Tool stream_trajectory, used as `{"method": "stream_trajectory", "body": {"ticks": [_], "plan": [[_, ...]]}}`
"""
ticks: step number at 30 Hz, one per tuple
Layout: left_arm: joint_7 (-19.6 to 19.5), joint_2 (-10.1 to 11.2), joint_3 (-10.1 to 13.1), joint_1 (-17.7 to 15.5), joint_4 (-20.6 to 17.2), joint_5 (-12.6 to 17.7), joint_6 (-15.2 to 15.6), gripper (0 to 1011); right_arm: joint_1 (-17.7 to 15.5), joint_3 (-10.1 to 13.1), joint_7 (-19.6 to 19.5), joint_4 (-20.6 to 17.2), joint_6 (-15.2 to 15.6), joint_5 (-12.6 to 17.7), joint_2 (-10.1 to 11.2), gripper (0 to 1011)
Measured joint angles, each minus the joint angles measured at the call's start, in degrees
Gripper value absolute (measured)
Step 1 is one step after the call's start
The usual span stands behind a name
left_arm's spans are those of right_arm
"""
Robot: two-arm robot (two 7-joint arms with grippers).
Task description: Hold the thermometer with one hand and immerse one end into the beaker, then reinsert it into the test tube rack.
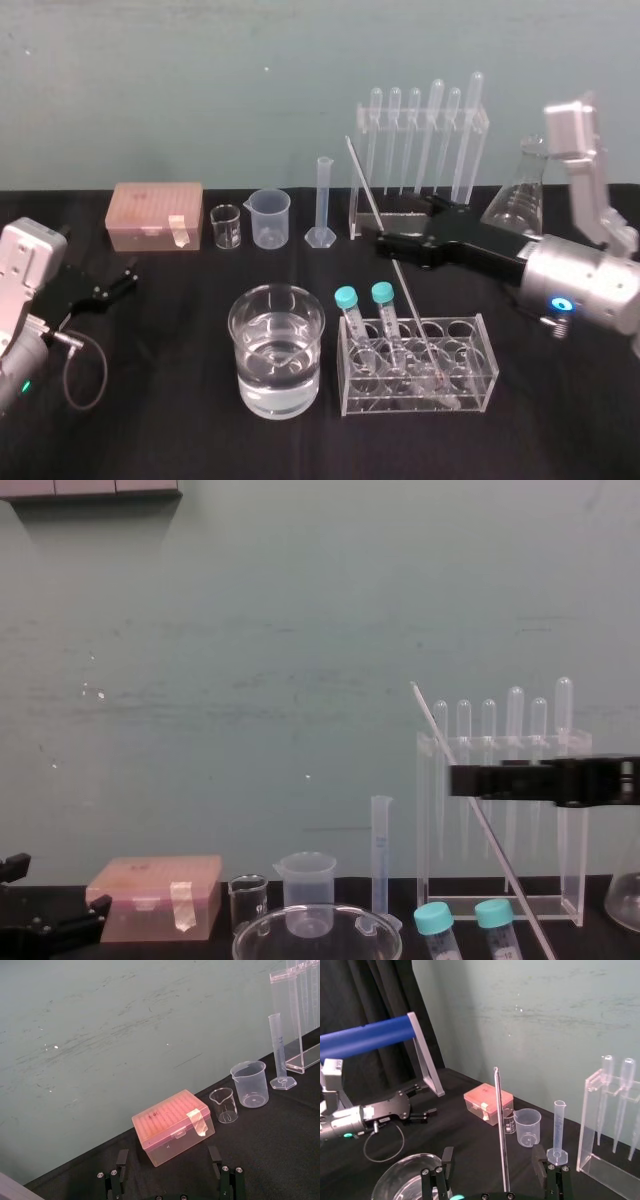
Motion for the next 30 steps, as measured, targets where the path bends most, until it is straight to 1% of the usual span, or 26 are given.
{"method": "stream_trajectory", "body": {"ticks": [2, 3, 4, 7, 8, 11, 17, 24, 26, 30], "plan": [[0.00, 0.00, 0.00, 0.00, 0.00, 0.00, 0.00, 1008, 2.71, -2.09, -0.08, 1.88, 0.63, -1.14, -1.16, 1003], [0.00, 0.00, 0.00, 0.00, 0.00, 0.00, 0.00, 1008, 2.71, -2.09, -0.08, 1.88, 0.63, -1.14, -1.16, 1003], [0.00, 0.00, 0.00, 0.00, 0.00, 0.00, 0.00, 1008, 3.80, -2.88, -0.19, 2.52, 0.83, -1.68, -1.66, 1003], [0.00, 0.00, 0.00, 0.00, 0.00, 0.00, 0.00, 1008, 5.72, -4.17, -0.56, 3.65, 0.94, -2.85, -2.54, 1003], [0.00, 0.00, 0.00, 0.00, 0.00, 0.00, 0.00, 1008, 5.72, -4.17, -0.56, 3.65, 0.94, -2.85, -2.54, 1003], [0.00, 0.00, 0.00, 0.00, 0.00, 0.00, 0.00, 1008, 7.26, -5.38, -1.24, 4.32, 1.19, -4.41, -3.15, 1003], [0.00, 0.00, 0.00, 0.00, 0.00, 0.00, 0.00, 1008, 8.12, -6.21, -2.47, 4.75, 1.79, -6.37, -3.62, 1003], [0.00, 0.00, 0.00, 0.00, 0.00, 0.00, 0.00, 1008, 8.12, -6.19, -2.42, 4.79, 1.78, -6.21, -3.61, 1003], [0.00, 0.00, 0.00, 0.00, 0.00, 0.00, 0.00, 1008, 8.12, -6.19, -2.42, 4.79, 1.77, -6.17, -3.60, 984], [0.00, 0.00, 0.00, 0.00, 0.00, 0.00, 0.00, 1008, 8.11, -6.17, -2.35, 4.79, 1.76, -6.01, -3.58, 892]]}}
